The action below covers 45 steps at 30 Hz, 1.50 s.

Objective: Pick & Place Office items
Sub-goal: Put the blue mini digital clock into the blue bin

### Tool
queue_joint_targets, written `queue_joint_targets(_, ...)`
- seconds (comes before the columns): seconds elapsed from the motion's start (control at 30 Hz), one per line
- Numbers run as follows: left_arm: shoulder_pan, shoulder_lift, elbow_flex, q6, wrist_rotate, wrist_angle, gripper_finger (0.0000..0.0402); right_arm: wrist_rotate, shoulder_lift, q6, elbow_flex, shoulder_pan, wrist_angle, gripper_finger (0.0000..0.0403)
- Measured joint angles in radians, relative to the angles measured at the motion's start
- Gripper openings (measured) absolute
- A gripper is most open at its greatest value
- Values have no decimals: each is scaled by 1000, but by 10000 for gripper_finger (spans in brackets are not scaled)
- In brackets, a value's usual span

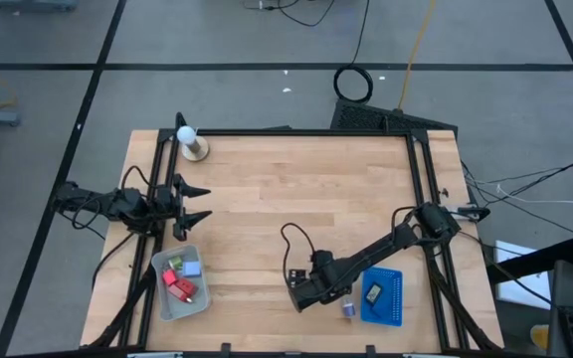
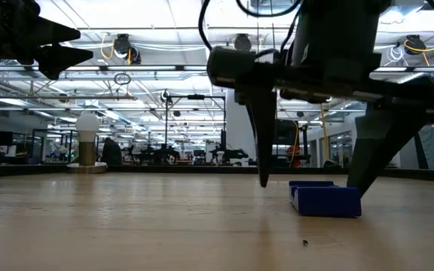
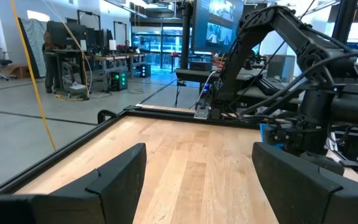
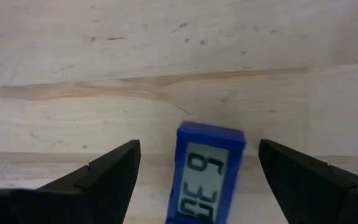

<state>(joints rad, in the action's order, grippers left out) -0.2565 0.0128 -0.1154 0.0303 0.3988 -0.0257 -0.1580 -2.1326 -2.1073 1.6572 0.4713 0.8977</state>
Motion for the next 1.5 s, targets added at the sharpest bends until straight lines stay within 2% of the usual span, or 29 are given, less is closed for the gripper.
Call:
queue_joint_targets(0.17,0,0,0,0,0,0,294,6,4,4,-37,-10,-76,321)
queue_joint_targets(0.53,0,0,0,0,0,0,294,34,5,7,-43,-14,-82,320)
queue_joint_targets(0.97,0,0,0,0,0,0,294,123,3,11,-44,-16,-50,290)
queue_joint_targets(1.2,0,0,0,0,0,0,294,203,2,48,-44,-16,-43,287)
queue_joint_targets(1.5,0,0,0,0,0,0,294,254,1,57,-44,-33,-8,285)
